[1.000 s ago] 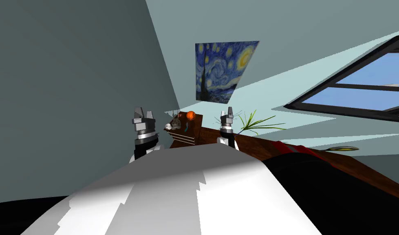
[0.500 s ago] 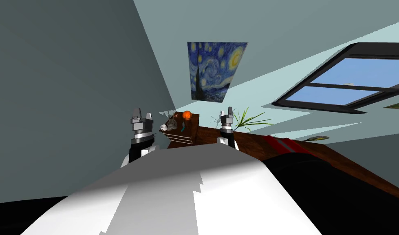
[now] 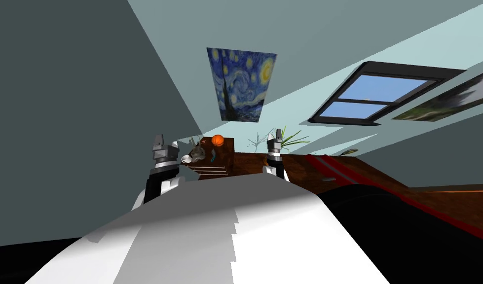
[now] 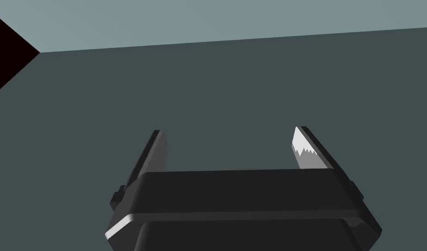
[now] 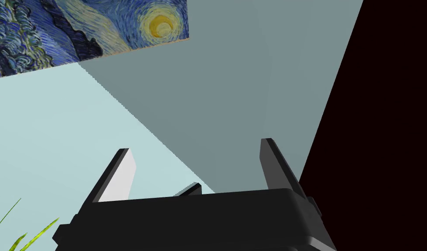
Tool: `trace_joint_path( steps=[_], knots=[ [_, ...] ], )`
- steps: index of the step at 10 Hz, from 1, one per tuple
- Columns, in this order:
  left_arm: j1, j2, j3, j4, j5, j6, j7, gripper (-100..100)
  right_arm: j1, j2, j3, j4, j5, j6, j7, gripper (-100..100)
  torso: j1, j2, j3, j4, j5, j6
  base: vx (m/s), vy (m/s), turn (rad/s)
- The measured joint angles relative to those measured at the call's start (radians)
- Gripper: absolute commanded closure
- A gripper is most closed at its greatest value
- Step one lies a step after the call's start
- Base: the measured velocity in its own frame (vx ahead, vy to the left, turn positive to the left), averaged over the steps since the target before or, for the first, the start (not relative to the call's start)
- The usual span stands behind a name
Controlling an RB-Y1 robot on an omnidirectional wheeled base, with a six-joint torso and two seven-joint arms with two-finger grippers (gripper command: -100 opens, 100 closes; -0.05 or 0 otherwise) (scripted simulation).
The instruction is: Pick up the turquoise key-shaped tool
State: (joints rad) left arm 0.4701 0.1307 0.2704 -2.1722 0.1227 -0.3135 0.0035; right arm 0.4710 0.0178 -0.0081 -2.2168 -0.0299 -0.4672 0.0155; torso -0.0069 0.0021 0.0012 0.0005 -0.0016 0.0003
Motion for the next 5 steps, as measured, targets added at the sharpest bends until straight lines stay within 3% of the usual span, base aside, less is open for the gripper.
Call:
trace_joint_path(
  steps=[1,5],
  knots=[
    [-0.019,0.002,0.014,0.021,0.010,0.021,0.005,-100,0.000,0.000,0.000,0.000,0.000,0.000,0.000,0,0.002,-0.001,0.000,0.000,0.000,-0.001,-0.015,-0.064,-0.166],
    [-0.047,0.035,0.122,0.122,0.097,0.108,0.061,-100,0.000,0.000,0.000,0.000,0.000,0.000,0.000,0,0.005,-0.001,0.000,0.000,0.001,0.000,-0.003,-0.063,-0.256]
  ],
)
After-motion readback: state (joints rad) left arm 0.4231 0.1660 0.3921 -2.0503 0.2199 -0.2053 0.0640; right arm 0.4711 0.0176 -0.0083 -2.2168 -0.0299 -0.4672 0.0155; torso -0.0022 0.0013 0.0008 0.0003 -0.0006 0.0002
